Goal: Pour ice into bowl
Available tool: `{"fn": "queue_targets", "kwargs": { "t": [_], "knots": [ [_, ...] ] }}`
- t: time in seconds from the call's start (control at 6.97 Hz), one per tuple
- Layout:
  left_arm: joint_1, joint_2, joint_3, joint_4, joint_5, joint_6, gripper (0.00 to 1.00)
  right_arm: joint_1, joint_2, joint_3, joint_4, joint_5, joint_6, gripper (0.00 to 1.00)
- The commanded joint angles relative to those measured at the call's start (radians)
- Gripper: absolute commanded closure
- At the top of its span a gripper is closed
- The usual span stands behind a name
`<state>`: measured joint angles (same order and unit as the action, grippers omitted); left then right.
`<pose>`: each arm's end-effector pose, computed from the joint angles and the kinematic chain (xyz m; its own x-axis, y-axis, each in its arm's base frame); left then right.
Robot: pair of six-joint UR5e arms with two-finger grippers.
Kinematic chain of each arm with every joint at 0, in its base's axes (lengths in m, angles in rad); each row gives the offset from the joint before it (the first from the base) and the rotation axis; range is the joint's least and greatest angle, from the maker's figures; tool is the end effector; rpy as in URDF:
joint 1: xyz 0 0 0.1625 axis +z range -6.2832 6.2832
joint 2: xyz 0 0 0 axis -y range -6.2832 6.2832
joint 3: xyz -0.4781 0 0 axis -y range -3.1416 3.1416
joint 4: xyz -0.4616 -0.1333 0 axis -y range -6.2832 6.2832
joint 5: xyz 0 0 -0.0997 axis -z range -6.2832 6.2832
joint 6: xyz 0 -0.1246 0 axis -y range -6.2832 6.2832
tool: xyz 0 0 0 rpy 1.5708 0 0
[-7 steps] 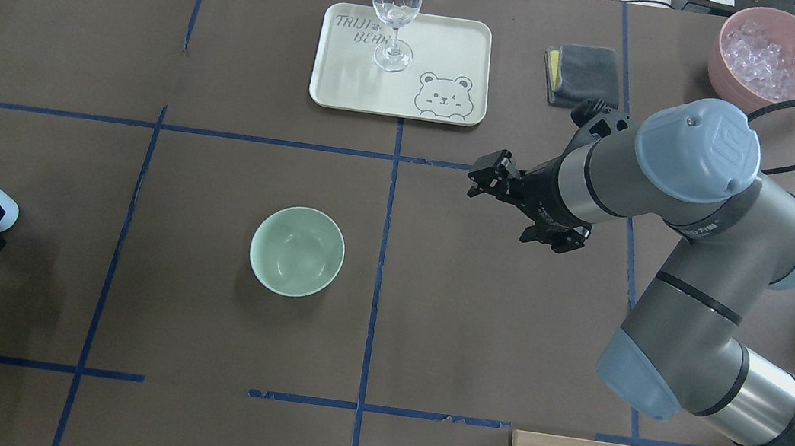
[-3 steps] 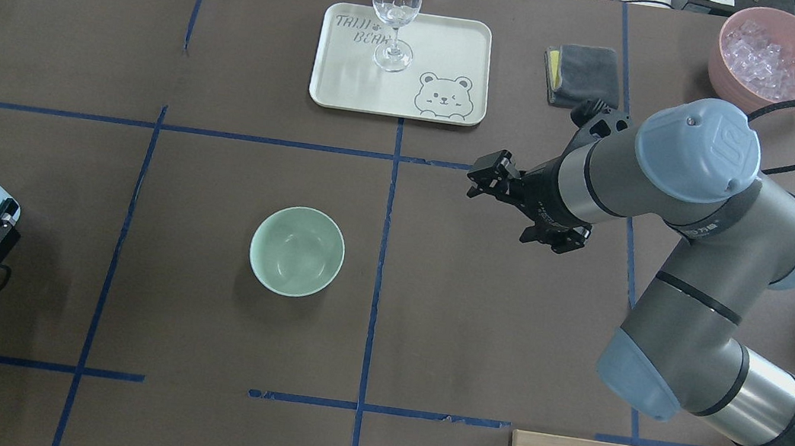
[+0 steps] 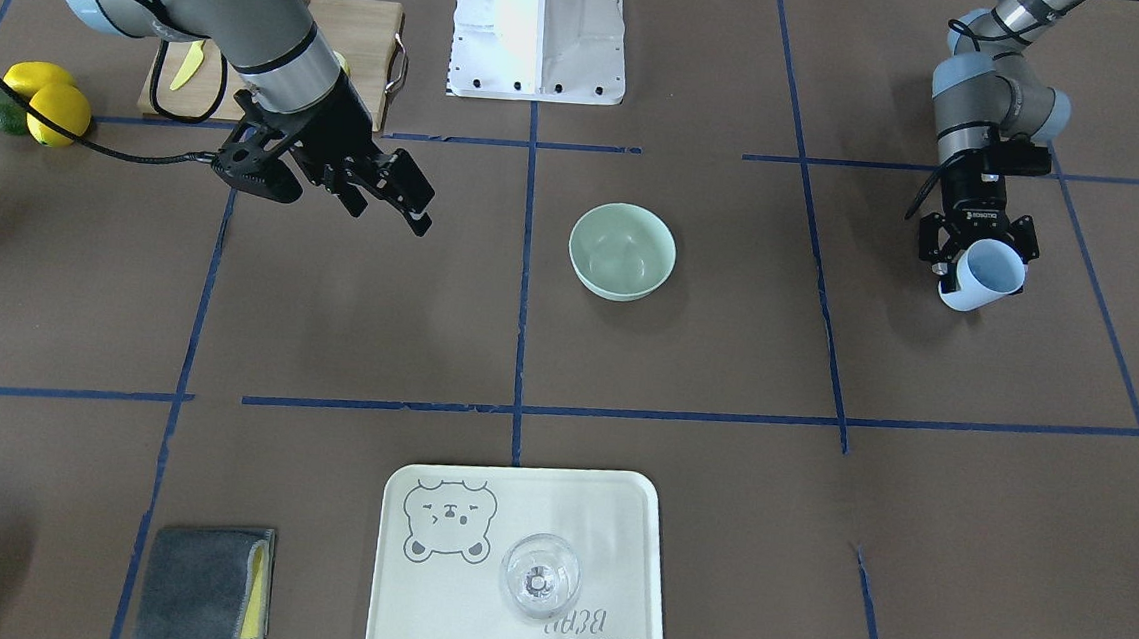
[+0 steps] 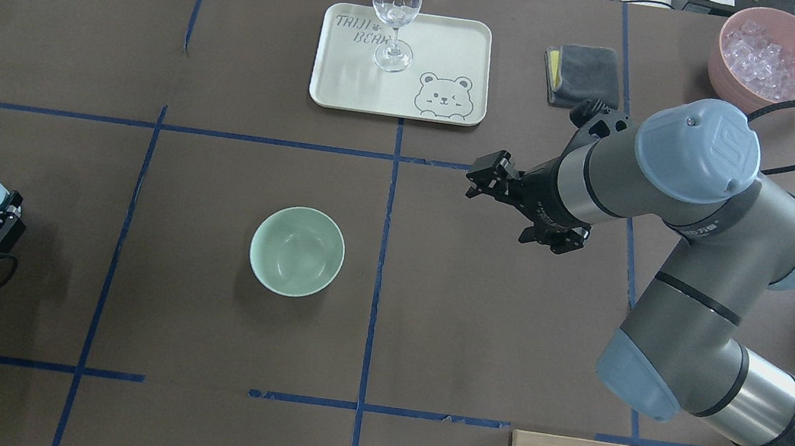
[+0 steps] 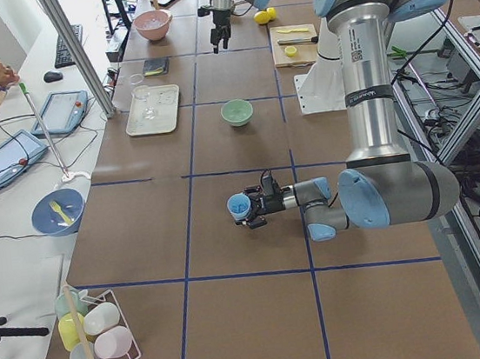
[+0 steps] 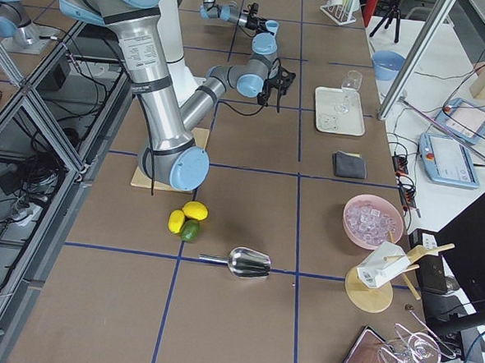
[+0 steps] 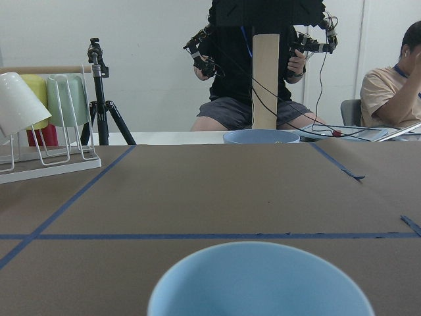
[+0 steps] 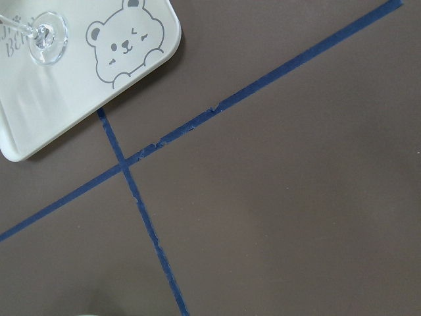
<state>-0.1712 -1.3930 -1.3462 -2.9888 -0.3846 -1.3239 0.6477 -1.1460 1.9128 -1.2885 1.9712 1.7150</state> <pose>0.3837 -0.3188 0.7538 0.7090 -0.0295 -0.7046 0.6877 0.2503 0.6815 -0.4901 -0.4770 0.2486 0.3522 0.4324 0.8301 -0.3403 0.8853 -0.3168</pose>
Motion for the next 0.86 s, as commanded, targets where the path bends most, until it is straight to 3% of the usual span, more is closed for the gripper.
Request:
{"fn": "queue_targets", "kwargs": {
  "t": [0.0,0.14,0.43,0.72],
  "knots": [
    [-0.005,-0.003,0.001,0.005,-0.003,0.055,0.55,0.001,0.000,0.000,0.000,0.000,-0.001,0.00],
    [-0.013,-0.003,-0.001,-0.005,-0.008,0.105,0.96,0.000,0.000,0.000,0.000,0.000,0.000,0.00],
    [-0.027,-0.001,-0.051,-0.039,-0.046,0.224,1.00,0.000,0.002,0.000,0.000,-0.002,0.000,0.00],
    [-0.030,-0.080,-0.137,-0.186,-0.063,0.571,1.00,0.003,-0.003,0.008,0.000,0.003,-0.001,0.00]
  ]
}}
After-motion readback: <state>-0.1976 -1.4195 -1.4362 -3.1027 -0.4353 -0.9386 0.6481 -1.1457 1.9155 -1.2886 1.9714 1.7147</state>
